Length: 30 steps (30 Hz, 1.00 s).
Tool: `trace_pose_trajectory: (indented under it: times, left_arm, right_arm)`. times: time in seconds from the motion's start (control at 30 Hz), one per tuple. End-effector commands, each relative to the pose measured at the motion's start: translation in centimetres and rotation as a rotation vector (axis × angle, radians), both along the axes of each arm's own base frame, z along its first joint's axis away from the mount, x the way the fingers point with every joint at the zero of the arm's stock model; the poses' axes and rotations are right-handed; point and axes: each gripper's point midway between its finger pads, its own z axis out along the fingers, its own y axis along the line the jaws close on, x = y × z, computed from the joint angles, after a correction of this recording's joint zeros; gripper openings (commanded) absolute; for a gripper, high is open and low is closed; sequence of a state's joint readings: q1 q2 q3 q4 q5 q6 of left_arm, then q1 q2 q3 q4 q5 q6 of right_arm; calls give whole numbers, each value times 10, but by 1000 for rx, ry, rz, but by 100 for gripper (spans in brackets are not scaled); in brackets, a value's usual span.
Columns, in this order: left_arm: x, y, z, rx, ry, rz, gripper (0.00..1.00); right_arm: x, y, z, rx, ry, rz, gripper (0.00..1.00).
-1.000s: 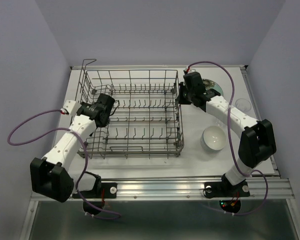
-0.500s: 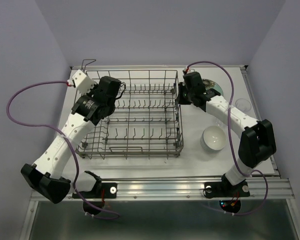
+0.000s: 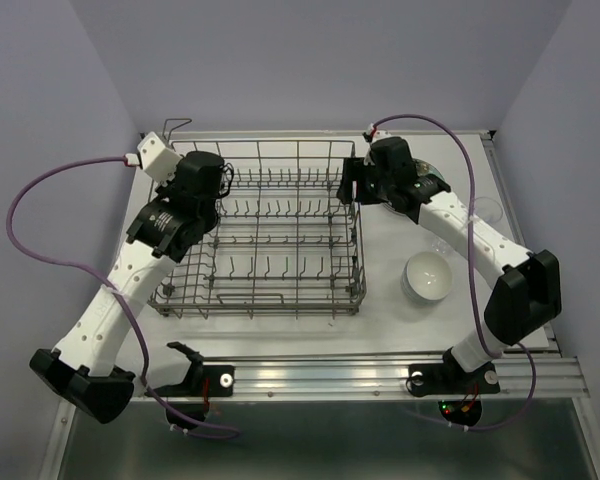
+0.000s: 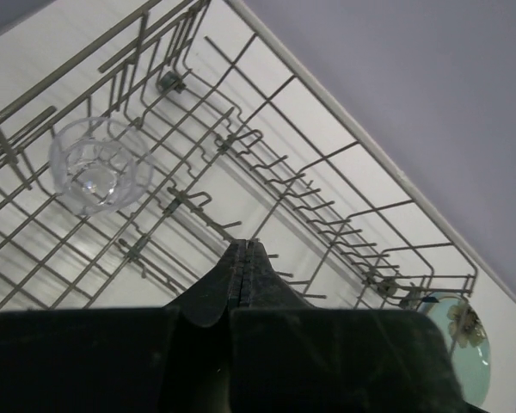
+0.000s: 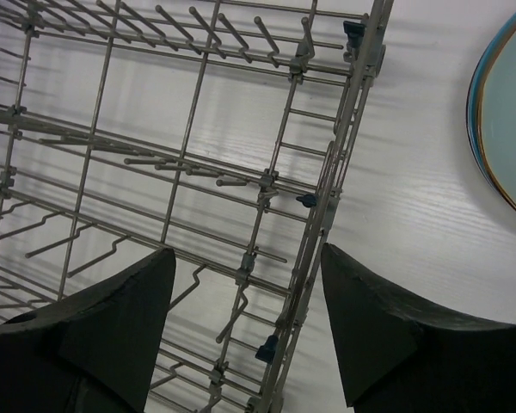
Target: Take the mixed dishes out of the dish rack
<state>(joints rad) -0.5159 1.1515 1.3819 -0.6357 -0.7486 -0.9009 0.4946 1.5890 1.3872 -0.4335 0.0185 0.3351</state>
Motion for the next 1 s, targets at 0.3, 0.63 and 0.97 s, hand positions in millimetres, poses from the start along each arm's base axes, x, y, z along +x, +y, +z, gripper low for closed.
trace_pose_trajectory:
  times: [0.3,0.63,0.97]
  left_arm:
    - [-5,42,-114,78,317,96,74]
    - [16,87,-172,97,503,241,84]
    - [20,85,-164,-51,398,264,81]
  right_arm:
    - [1,-6,51,-3,-153,0,86]
    - [-3,-7,39,-16,-131,9,87]
    - [-2,-8,31,-42,-124,17,87]
